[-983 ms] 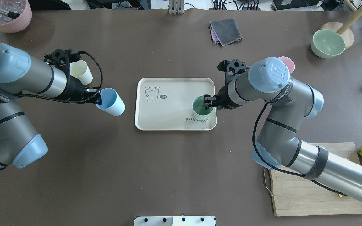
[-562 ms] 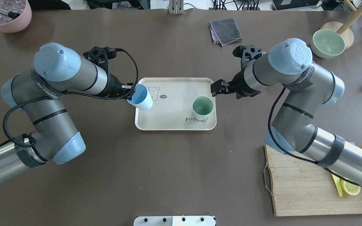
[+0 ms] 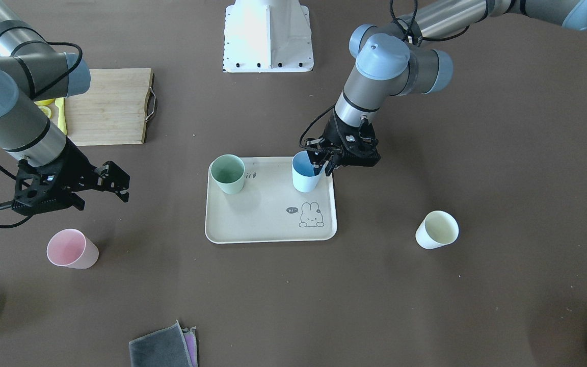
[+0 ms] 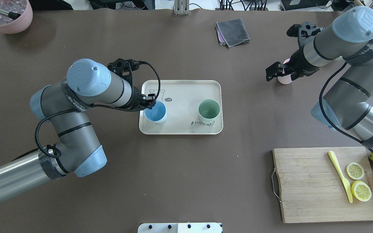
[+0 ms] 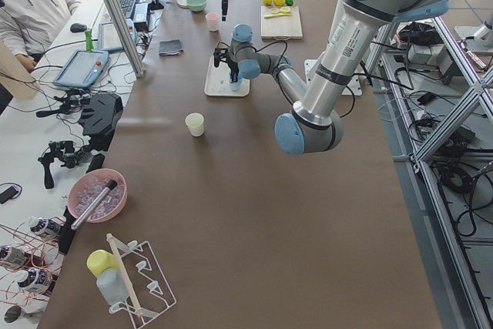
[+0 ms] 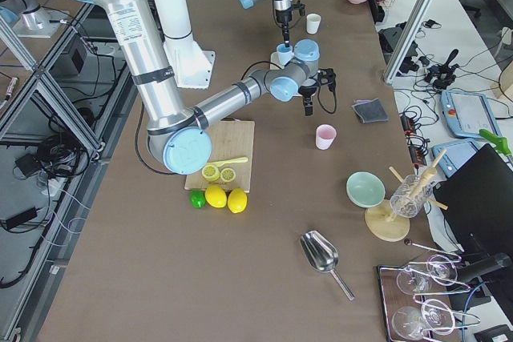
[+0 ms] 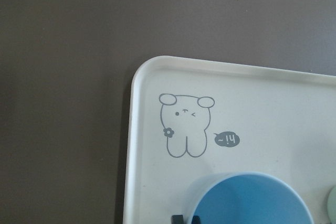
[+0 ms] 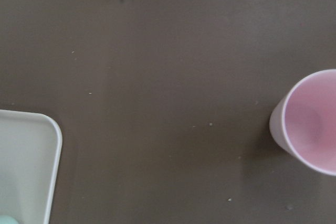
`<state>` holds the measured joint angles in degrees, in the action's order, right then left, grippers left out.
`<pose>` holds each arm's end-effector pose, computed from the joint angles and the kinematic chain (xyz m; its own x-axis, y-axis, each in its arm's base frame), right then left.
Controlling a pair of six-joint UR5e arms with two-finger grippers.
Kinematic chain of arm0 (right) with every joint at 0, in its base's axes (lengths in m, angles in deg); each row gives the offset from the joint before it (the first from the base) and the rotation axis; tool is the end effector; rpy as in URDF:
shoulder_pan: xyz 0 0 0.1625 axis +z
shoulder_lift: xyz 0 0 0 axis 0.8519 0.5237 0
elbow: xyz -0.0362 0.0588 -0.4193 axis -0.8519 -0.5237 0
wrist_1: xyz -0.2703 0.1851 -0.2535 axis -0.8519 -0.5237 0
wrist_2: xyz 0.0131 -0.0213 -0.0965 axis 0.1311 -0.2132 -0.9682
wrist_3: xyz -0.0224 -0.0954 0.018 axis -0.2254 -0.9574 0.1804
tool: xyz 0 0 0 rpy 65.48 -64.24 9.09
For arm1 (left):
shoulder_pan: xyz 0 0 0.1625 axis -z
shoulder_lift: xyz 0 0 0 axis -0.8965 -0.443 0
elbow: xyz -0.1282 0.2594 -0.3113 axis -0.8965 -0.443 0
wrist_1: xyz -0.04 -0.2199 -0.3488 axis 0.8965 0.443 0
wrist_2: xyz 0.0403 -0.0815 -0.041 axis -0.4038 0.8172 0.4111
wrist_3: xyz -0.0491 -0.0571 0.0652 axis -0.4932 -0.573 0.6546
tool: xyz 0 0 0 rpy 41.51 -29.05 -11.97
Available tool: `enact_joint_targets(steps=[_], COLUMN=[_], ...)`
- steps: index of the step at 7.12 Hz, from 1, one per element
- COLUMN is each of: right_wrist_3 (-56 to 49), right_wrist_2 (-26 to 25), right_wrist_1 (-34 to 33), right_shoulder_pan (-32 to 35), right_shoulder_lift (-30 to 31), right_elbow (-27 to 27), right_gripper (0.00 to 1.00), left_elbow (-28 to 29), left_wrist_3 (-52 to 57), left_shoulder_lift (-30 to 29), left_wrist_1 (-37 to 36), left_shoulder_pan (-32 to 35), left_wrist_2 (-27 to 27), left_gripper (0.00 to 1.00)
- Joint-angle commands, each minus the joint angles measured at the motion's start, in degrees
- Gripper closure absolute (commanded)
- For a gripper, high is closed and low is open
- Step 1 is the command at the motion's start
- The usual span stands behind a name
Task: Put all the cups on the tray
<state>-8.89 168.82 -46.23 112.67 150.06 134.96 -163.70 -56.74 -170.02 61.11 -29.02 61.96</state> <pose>-0.3061 -0.5614 0.3865 0.6298 -0.1028 0.7699 -0.0534 0.9831 0.1749 0.4998 -0.4708 0.2490 0.4961 -0.0210 -0.8680 0.1948 0.9769 0.0877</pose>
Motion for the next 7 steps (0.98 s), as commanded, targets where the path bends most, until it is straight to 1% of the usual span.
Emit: enact_joint_targets(steps=[1, 2, 4, 6, 7], right_wrist_3=[-5.7, -6.5, -7.8, -8.0, -7.6], right_wrist_2=[0.5, 0.9, 0.8, 0.8, 0.9], right_wrist_1=[-1.0, -1.0, -0.7, -0.7, -0.6], right_shoulder_pan=[4.3, 5.6, 6.5, 6.5, 6.5], right_shoulder_lift=[-0.7, -2.4, -5.2, -5.3, -5.1], right_elbow=[-6.1, -9.4, -16.1, -18.3, -18.0], right_gripper=[0.00, 0.01, 0.02, 0.22, 0.38], left_elbow=[-0.4, -0.8, -3.0, -2.8, -2.8], left_wrist_3=[0.6, 2.0, 5.2, 5.4, 6.7], left_shoulder_lift=[0.3, 1.2, 4.2, 4.4, 4.4], left_wrist_1=[0.0, 0.0, 0.0, 0.0, -0.1], left_shoulder_pan=[2.6, 5.5, 9.9, 10.8, 12.3], left_wrist_2=[1.0, 5.0, 8.8, 8.8, 9.0], left_gripper=[0.03, 0.03, 0.03, 0.03, 0.03])
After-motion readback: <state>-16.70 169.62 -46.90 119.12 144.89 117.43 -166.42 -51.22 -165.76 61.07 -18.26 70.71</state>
